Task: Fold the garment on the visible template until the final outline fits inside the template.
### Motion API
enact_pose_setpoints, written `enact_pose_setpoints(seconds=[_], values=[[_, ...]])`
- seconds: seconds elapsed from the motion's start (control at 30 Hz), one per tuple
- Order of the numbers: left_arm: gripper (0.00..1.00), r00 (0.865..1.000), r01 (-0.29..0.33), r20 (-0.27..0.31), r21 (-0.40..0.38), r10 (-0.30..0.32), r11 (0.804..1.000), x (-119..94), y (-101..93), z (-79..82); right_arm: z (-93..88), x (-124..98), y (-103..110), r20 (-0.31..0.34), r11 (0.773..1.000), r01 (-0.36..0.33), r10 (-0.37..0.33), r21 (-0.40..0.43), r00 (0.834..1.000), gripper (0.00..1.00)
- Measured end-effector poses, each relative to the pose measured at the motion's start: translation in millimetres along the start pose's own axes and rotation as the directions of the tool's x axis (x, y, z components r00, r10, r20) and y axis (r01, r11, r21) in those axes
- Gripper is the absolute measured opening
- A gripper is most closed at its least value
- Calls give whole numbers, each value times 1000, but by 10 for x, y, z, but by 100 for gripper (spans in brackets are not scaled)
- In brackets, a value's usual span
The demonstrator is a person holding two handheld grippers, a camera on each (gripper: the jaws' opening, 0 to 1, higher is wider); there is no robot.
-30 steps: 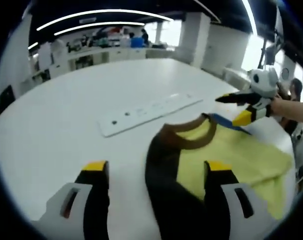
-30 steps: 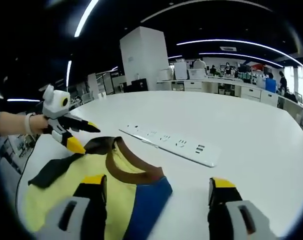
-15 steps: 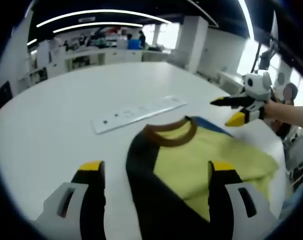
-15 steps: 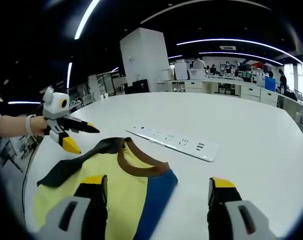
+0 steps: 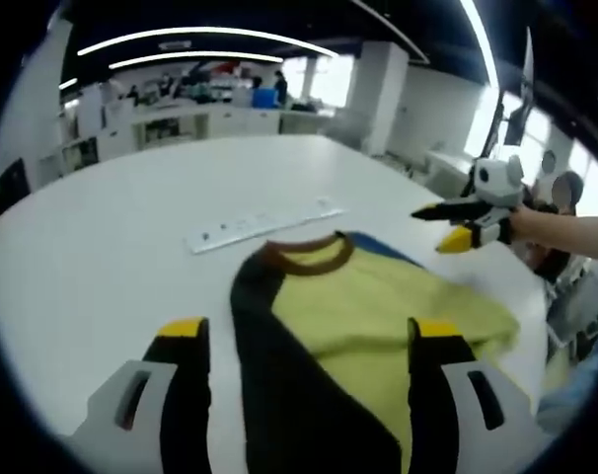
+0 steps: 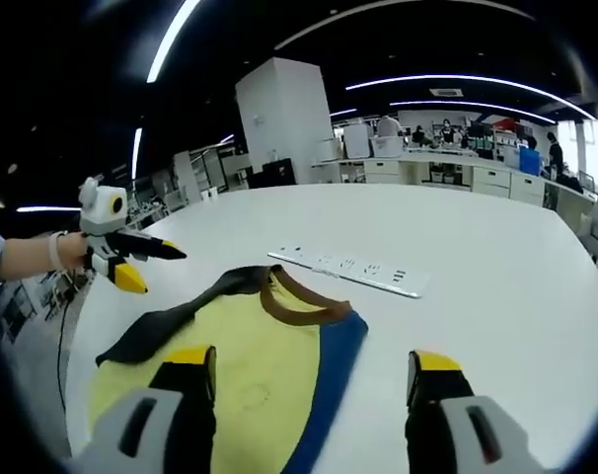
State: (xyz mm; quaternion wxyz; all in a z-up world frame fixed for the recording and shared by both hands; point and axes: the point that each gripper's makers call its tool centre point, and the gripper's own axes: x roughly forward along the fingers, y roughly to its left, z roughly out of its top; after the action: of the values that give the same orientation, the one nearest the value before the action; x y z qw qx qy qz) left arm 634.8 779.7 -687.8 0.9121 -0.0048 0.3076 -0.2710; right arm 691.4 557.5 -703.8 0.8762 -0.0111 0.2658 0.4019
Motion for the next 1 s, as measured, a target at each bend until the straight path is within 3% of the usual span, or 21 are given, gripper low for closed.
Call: enact_pose_setpoints(seconds=[0.33, 0.7, 1.0], values=[[75, 1000, 2, 20, -28, -1, 1000, -283, -225, -133, -146, -341, 129, 13, 999, 13, -13, 32, 1000, 76], [74, 999, -7, 33, -78, 9, 997, -613, -487, -433, -552, -830, 113, 3, 993, 55, -55, 105, 998, 74], [74, 998, 3, 63, -100, 3, 995, -872, -734, -513, -822, -1136, 149, -10, 987, 86, -85, 135, 996, 72]])
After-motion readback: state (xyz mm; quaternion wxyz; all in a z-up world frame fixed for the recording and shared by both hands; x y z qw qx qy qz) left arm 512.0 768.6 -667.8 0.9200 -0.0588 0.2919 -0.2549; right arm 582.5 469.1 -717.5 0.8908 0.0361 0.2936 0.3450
